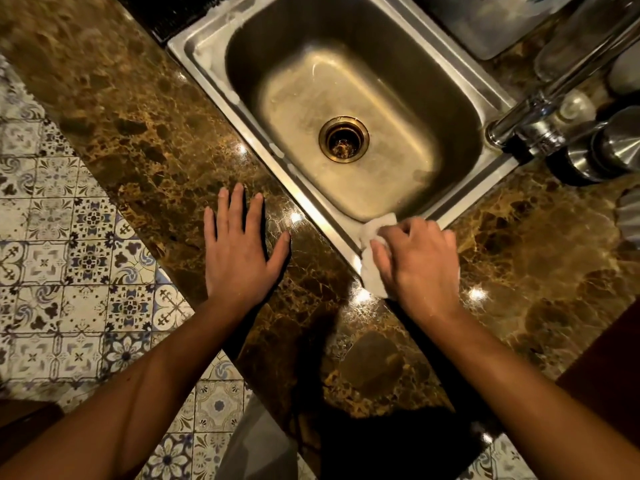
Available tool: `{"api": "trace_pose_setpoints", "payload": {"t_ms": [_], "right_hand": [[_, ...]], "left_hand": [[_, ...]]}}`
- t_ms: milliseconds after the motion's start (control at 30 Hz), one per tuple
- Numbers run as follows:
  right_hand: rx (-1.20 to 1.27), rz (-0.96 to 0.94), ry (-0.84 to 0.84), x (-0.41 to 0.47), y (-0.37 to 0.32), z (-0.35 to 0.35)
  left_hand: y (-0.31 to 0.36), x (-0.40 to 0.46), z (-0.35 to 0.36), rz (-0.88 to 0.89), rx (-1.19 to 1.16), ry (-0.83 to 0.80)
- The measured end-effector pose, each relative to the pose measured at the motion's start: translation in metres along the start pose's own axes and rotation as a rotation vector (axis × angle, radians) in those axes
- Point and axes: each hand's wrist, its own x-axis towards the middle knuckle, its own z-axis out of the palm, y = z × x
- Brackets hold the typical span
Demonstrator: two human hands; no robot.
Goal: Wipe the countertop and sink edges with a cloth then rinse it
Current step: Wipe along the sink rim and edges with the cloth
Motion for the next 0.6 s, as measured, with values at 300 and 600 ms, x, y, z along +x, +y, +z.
{"api": "trace_pose_setpoints", "payload": {"t_ms": [300, 600], "right_hand": [[0.021, 0.084, 0.069, 0.045, -0.032, 0.022], [0.189, 0.139, 0.11, 0.073, -0.08, 0.037]], "left_hand": [[-0.001, 0.001, 0.003, 0.004, 0.007, -0.006], [-0.001, 0.0, 0.003, 0.001, 0.018, 0.015]]}}
